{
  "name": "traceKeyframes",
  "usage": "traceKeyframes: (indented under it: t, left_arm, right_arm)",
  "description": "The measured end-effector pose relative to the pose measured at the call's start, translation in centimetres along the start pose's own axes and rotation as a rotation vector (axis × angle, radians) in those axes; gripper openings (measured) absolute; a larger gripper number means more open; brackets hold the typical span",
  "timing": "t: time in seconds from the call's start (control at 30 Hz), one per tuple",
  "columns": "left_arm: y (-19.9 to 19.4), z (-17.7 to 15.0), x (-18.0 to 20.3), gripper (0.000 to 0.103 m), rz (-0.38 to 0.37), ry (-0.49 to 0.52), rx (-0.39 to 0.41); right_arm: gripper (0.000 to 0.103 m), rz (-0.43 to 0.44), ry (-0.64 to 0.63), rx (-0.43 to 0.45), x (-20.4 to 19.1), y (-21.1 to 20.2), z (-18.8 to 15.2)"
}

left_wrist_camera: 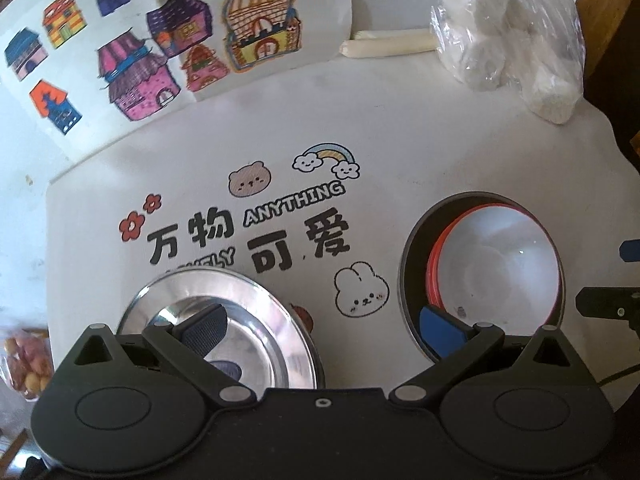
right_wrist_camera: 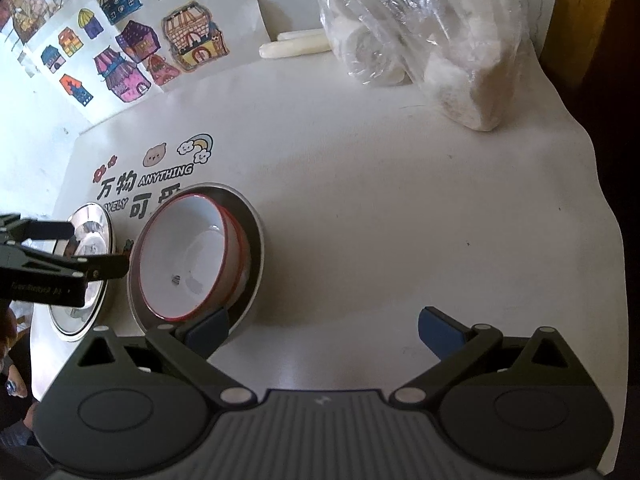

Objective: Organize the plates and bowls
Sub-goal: 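Move both grippers to the rim of the deep stainless bowl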

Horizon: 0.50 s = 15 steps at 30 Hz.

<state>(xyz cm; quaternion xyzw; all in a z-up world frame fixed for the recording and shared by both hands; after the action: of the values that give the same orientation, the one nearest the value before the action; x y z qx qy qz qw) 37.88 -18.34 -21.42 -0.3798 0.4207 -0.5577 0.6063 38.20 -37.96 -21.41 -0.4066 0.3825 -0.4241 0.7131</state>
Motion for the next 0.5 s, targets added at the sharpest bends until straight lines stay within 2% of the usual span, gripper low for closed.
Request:
traceKeyframes:
  t: [0.5]
  left_arm:
    - [1.7, 1.3, 1.0, 0.102, 0.062, 0.093, -0.03]
  right_arm:
    - [0.103, -0.03, -0.083, -0.021, 0.0, 1.5, 1.0]
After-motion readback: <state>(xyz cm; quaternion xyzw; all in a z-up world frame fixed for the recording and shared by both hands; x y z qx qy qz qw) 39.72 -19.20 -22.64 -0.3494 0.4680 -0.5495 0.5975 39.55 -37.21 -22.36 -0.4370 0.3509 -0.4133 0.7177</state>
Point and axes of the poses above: each gripper's, at about its wrist camera, not at the fingertips, and y roughly the way its jaws point, x to its right, z to its top, the point moved 9 cm from there along y, roughly the way its jaws point, and after that the axes turned 1 degree about y, right-handed, at the moved point
